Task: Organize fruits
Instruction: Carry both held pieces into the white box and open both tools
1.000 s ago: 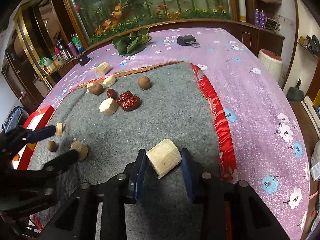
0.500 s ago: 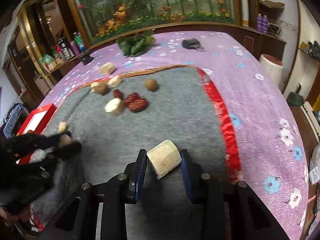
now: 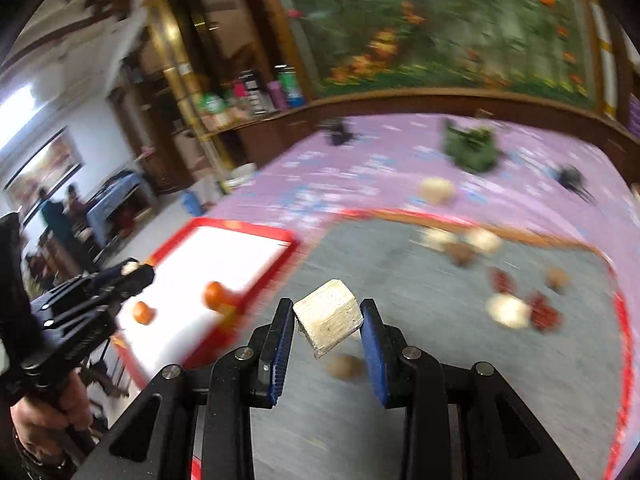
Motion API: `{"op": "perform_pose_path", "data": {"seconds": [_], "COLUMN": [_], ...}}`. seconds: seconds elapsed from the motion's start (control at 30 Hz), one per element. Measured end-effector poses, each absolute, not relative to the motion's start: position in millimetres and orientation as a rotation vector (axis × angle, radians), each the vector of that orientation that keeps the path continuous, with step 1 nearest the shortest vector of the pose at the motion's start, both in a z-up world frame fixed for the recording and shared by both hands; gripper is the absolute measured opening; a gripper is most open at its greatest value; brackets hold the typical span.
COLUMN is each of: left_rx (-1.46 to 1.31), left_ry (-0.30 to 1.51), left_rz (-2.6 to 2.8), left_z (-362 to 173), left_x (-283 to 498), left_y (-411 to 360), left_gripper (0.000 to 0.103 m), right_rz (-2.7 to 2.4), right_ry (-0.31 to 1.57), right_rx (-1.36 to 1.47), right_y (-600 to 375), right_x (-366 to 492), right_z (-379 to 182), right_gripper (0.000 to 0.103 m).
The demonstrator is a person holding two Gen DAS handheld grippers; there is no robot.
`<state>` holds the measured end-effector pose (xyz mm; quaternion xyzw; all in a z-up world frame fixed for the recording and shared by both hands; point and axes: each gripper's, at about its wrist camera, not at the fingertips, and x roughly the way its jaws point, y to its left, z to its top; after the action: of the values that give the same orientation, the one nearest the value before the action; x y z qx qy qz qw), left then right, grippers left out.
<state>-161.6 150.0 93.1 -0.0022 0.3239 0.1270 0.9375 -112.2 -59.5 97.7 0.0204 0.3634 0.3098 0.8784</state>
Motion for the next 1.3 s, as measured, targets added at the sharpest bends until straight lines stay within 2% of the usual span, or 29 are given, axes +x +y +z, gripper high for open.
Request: {"op": "perform_pose_path", "data": {"seconds": [0.33, 0.6, 0.97, 1.0, 1.1, 1.3], "left_rx": [-0.045, -0.043, -0.045, -0.046, -0.042, -0.023], "left_ry": [0.684, 0.716, 0.791, 0.795, 0.786, 0.76], "left_rz": [0.34, 0.378, 0.409, 0.409, 0.421, 0.427], "left_z": [70, 57, 46, 46, 49, 60], "left_x": [-183, -179, -173, -173, -175, -178], "left_y": [198, 213, 217, 217, 215, 208], "left_gripper": [0.028, 0.028, 0.029, 0.034, 0.057, 0.059], "right_rz": [0.84, 0.84, 0.855, 0.858, 0.851, 0.825], "right_ry": [0.782, 0.884, 0.916, 0.921, 0.906, 0.833], "right_rx": [-0.085, -0.133, -0.208, -0.21, -0.188, -0.077], "right_y": [78, 102, 111, 111, 105, 69], "right_x": [-129, -129, -135, -135, -134, -124], "right_z": [81, 52, 36, 37, 43, 63], "right_gripper": [0.032, 0.032, 0.033, 0.033, 0.034, 0.037]}}
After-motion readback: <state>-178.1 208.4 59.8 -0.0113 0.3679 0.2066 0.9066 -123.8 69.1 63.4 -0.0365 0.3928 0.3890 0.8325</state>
